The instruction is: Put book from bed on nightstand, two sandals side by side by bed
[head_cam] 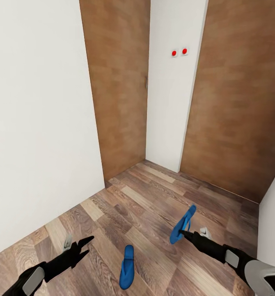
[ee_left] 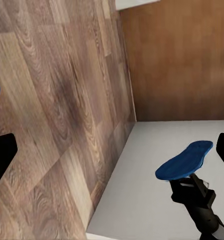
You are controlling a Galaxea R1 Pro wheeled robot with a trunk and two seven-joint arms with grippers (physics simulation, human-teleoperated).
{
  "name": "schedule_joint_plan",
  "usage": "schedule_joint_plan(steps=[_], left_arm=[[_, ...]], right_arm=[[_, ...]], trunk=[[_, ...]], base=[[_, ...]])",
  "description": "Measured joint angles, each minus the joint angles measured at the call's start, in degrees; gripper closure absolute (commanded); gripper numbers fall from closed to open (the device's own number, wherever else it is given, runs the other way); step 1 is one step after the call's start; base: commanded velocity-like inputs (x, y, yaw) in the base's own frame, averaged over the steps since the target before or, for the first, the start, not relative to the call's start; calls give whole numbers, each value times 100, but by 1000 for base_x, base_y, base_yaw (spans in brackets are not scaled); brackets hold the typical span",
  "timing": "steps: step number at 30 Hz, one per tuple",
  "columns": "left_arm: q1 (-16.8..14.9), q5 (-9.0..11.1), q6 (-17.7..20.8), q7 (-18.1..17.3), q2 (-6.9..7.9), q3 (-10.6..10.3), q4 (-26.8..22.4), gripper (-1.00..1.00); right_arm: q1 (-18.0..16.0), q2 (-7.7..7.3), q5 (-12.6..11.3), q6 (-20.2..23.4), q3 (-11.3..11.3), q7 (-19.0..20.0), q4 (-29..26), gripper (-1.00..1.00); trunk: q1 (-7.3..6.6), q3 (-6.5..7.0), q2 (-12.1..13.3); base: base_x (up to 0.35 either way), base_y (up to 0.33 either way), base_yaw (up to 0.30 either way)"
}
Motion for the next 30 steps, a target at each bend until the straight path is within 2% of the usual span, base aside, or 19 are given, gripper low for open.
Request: schedule_joint_plan(steps=[11, 22, 30], left_arm=[[-362, -19, -69, 352, 17, -37, -354, -100], [-359, -21, -80, 705, 1, -40, -707, -100], [-357, -23, -85, 962, -17, -42, -711, -100]], right_arm=[[-272, 77, 41, -30, 103, 18, -5, 100], [-274, 89, 43, -33, 48, 30, -155, 100], [-275, 90, 45, -40, 44, 33, -182, 100]], trunk=[[0, 0, 0], [0, 0, 0], [0, 0, 0]], base=[[0, 0, 0], [0, 0, 0], [0, 0, 0]])
